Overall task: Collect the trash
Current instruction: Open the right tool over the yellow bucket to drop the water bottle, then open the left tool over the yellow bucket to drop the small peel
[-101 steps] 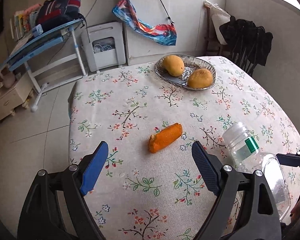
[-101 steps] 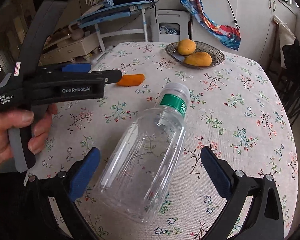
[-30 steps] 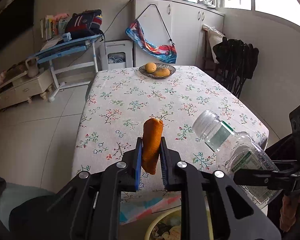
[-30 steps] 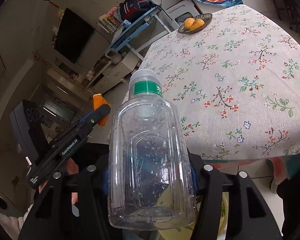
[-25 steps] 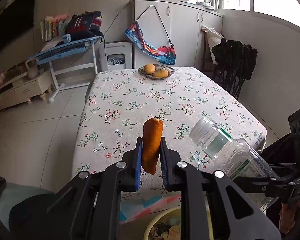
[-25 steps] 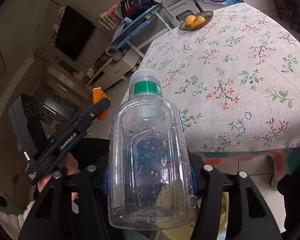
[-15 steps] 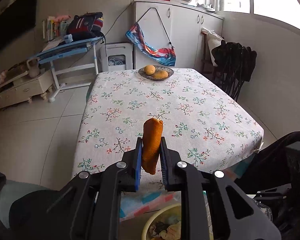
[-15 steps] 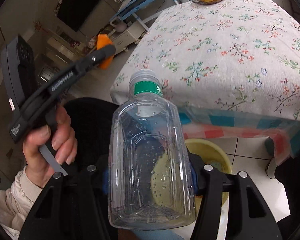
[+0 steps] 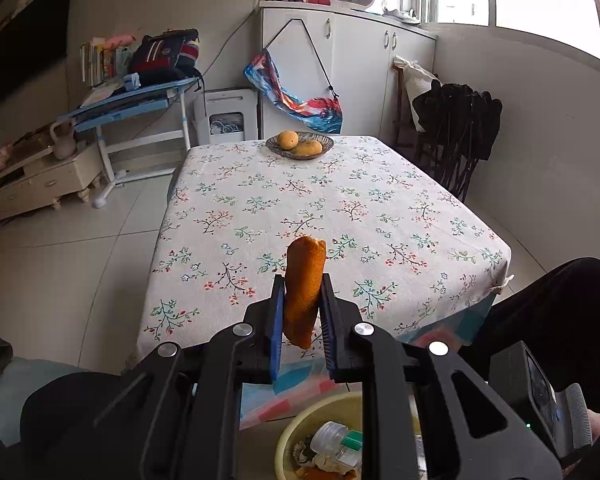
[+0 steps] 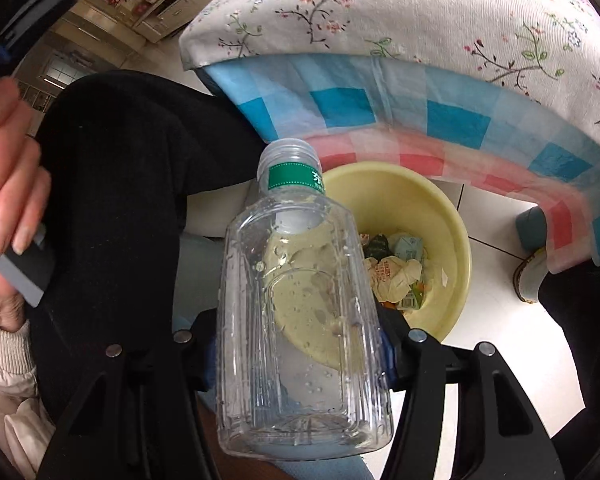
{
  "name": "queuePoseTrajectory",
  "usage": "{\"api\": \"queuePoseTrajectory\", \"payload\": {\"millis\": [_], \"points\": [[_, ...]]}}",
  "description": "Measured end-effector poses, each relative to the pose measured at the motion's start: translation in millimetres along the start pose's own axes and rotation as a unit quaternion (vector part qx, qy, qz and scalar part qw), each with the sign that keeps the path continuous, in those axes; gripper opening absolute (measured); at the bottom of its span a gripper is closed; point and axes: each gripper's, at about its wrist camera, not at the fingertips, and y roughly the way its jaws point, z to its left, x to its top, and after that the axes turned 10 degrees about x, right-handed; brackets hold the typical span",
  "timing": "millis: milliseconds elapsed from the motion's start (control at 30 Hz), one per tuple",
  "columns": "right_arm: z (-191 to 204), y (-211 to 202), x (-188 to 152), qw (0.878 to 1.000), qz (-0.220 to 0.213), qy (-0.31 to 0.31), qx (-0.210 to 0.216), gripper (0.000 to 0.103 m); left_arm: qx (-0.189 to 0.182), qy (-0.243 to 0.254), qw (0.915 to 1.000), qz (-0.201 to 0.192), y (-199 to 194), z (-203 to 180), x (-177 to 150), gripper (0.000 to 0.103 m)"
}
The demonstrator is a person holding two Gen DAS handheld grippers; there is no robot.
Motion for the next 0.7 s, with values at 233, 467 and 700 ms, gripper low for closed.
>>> {"api": "queuePoseTrajectory", "payload": {"millis": [233,467,700], "points": [[-8,-31,0,0.996,-0.083,0.027,0.019,0.062,-0.008,0.016,0.9998,0.013,-1,-10,-8,0.016],[-16,-92,-5,0.967,-0.250,0.047,-0.005,0.074,-0.041,0.063,0.9955,0.056,7,-33,-21,0.016],[-25,-132,-17,0.933,-0.353,0.065,-0.010,0.076,-0.100,0.182,0.9623,0.176,29,-82,-67,0.017]]}}
